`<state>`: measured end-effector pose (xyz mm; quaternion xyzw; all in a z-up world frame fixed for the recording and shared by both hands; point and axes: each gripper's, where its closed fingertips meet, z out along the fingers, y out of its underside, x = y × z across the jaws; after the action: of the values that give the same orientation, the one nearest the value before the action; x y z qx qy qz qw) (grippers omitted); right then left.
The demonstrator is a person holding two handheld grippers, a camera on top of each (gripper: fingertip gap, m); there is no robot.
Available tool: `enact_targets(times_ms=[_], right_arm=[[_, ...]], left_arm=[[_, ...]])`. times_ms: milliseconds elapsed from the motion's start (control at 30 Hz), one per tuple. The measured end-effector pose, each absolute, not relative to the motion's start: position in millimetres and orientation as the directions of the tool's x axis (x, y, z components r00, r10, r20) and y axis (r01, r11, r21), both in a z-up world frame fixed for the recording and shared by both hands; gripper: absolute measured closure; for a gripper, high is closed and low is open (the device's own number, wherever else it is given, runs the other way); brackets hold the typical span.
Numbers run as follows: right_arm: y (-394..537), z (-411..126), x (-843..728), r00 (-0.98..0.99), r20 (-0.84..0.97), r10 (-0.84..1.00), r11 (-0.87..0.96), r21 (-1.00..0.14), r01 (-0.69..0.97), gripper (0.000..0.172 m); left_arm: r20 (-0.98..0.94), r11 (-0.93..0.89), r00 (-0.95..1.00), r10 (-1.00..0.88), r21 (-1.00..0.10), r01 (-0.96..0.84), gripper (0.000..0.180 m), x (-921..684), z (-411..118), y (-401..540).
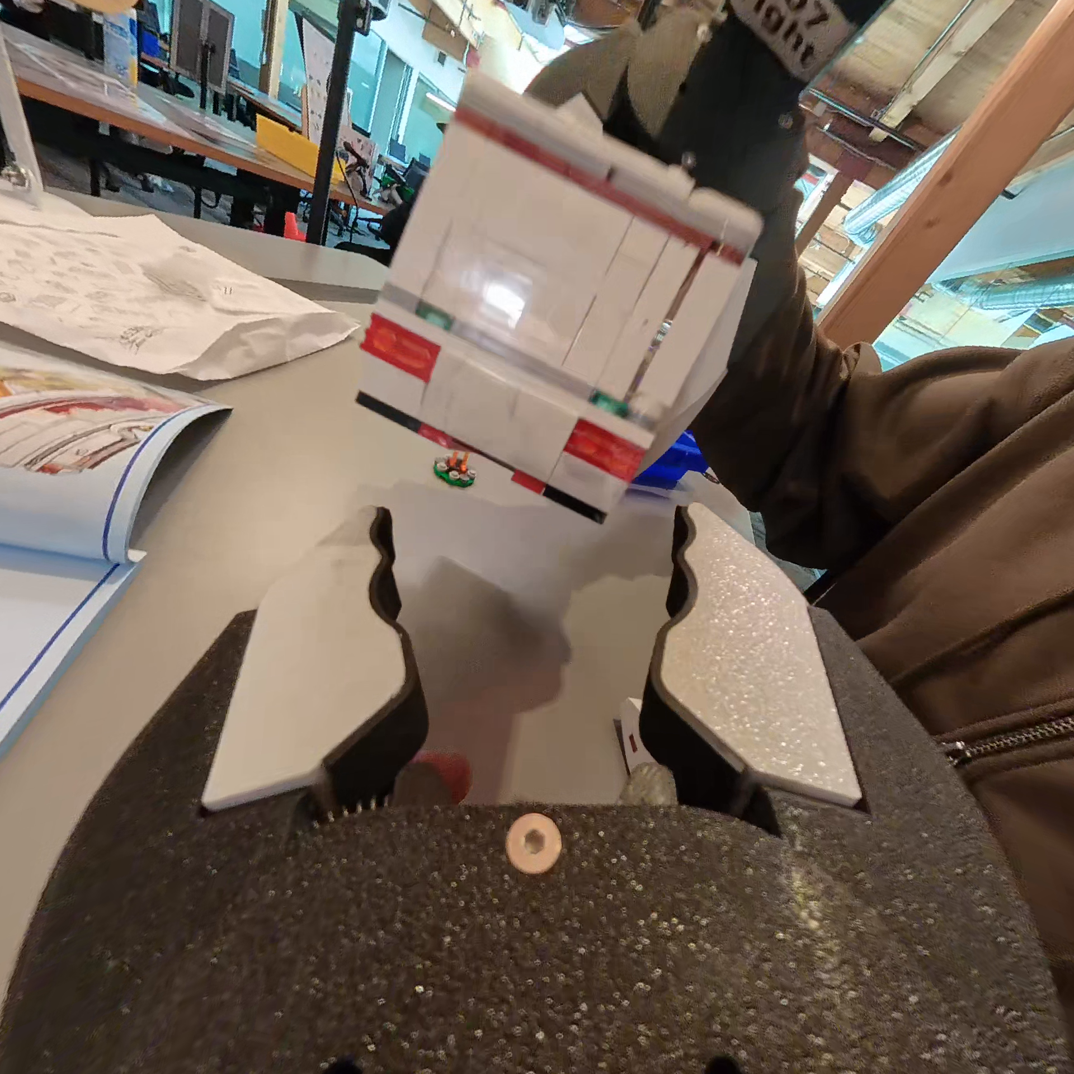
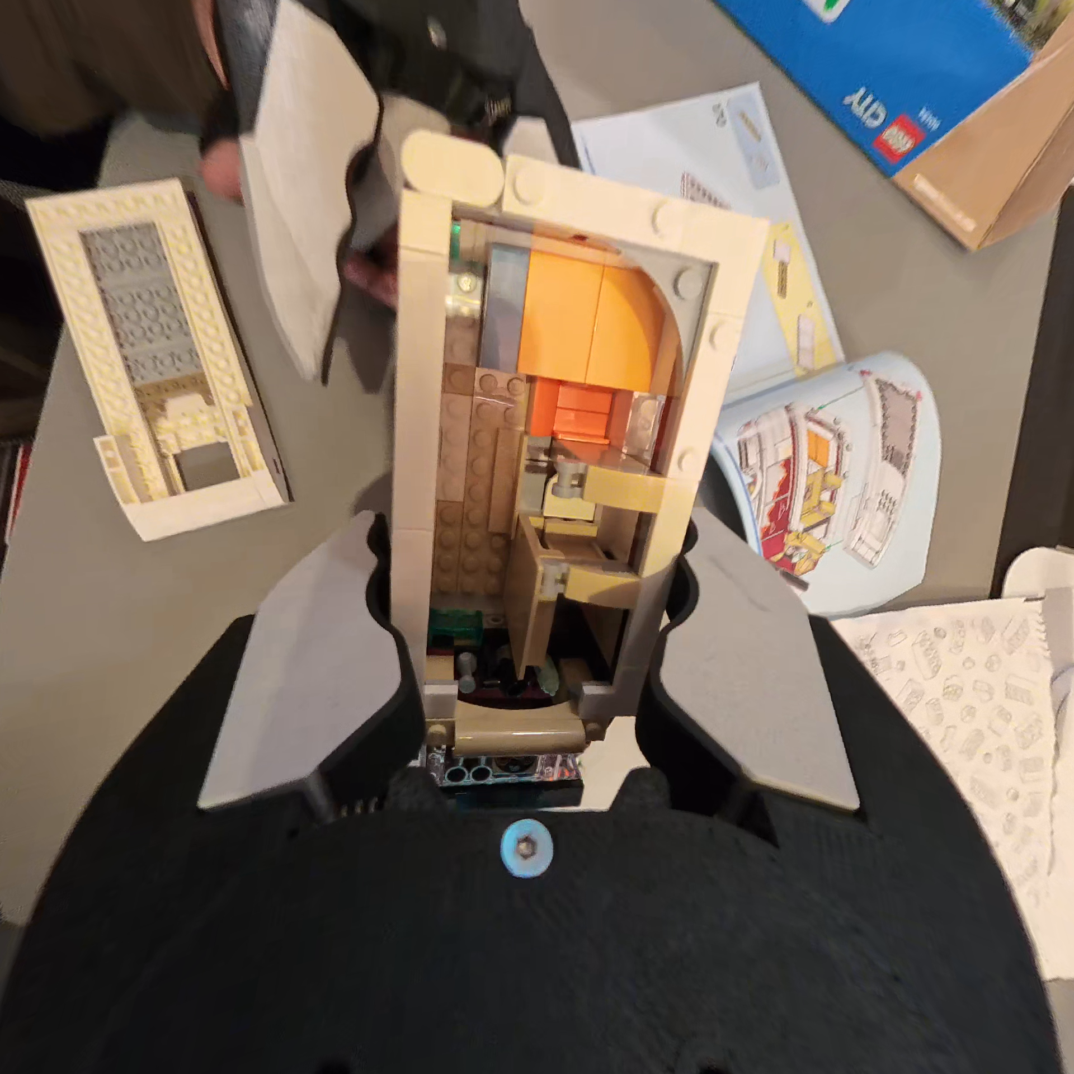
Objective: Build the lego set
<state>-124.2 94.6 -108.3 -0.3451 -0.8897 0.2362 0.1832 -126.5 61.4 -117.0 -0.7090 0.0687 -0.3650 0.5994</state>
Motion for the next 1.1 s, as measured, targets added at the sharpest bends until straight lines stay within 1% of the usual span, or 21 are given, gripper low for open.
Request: enact_targets(times_ms=[67,167,233,367,400,500,567,700,800,867,900,933,1000,1033,1100], right_arm=[[89.8,-98.8,-127.9,-0.706,0.163,0.690,0.655,-0.558,0.511,0.079],[78.7,-84.6,-132.7,-0.719,0.154,0.678,0.651,-0.580,0.490,0.079],[70.1,-76.6,-134.6,-0.732,0.151,0.665,0.654,-0.592,0.472,0.079],[53.5,-70.1,-134.6,-0.762,0.139,0.633,0.670,-0.592,0.448,0.079],[49.1,-69.7,-133.8,-0.770,0.131,0.624,0.672,-0.594,0.443,0.080],[41.1,-66.9,-132.9,-0.782,0.122,0.611,0.672,-0.603,0.430,0.080],[38.1,-64.6,-133.9,-0.785,0.118,0.608,0.669,-0.609,0.427,0.080],[31.6,-58.8,-137.3,-0.794,0.106,0.598,0.663,-0.623,0.416,0.080],[25.1,-52.9,-141.6,-0.796,0.088,0.600,0.644,-0.643,0.415,0.080],[21.4,-49.9,-145.1,-0.794,0.078,0.603,0.632,-0.654,0.416,0.080],[20.2,-49.2,-146.7,-0.793,0.076,0.604,0.629,-0.657,0.416,0.081],[19.2,-48.6,-148.6,-0.791,0.073,0.607,0.624,-0.659,0.419,0.081],[17.9,-46.6,-153.0,-0.783,0.073,0.617,0.615,-0.666,0.422,0.082],[17.6,-45.4,-155.5,-0.777,0.078,0.624,0.610,-0.670,0.423,0.085],[16.3,-43.6,-158.9,-0.768,0.064,0.637,0.594,-0.676,0.436,0.085]], left_arm=[[0.406,-0.235,0.729,-0.551,-0.914,0.331,0.088,-122.1,-112.5,65.9],[0.326,-0.110,0.752,-0.573,-0.940,0.324,0.086,-114.6,-98.5,72.1],[0.278,-0.066,0.764,-0.582,-0.953,0.297,0.086,-106.1,-94.7,75.3],[0.186,0.032,0.790,-0.585,-0.968,0.251,0.083,-93.0,-84.9,81.3],[0.177,0.059,0.793,-0.583,-0.964,0.259,0.080,-92.2,-79.9,81.2],[0.143,0.113,0.808,-0.571,-0.961,0.251,0.042,-91.5,-72.7,79.3],[0.141,0.139,0.809,-0.571,-0.954,0.265,0.039,-92.7,-68.5,76.9],[0.148,0.195,0.800,-0.582,-0.929,0.314,0.040,-95.3,-58.5,71.4],[0.188,0.227,0.764,-0.617,-0.887,0.402,0.042,-97.9,-48.7,64.6],[0.209,0.242,0.746,-0.632,-0.861,0.447,0.034,-100.8,-43.9,60.7],[0.219,0.246,0.738,-0.639,-0.851,0.465,0.034,-102.0,-42.7,59.1],[0.231,0.245,0.726,-0.648,-0.839,0.486,0.075,-102.8,-41.9,57.4],[0.276,0.224,0.690,-0.669,-0.811,0.541,0.078,-105.7,-41.1,55.4],[0.302,0.211,0.664,-0.684,-0.790,0.576,0.078,-107.7,-40.6,54.4],[0.320,0.211,0.646,-0.693,-0.767,0.607,0.079,-111.4,-38.9,52.2]])
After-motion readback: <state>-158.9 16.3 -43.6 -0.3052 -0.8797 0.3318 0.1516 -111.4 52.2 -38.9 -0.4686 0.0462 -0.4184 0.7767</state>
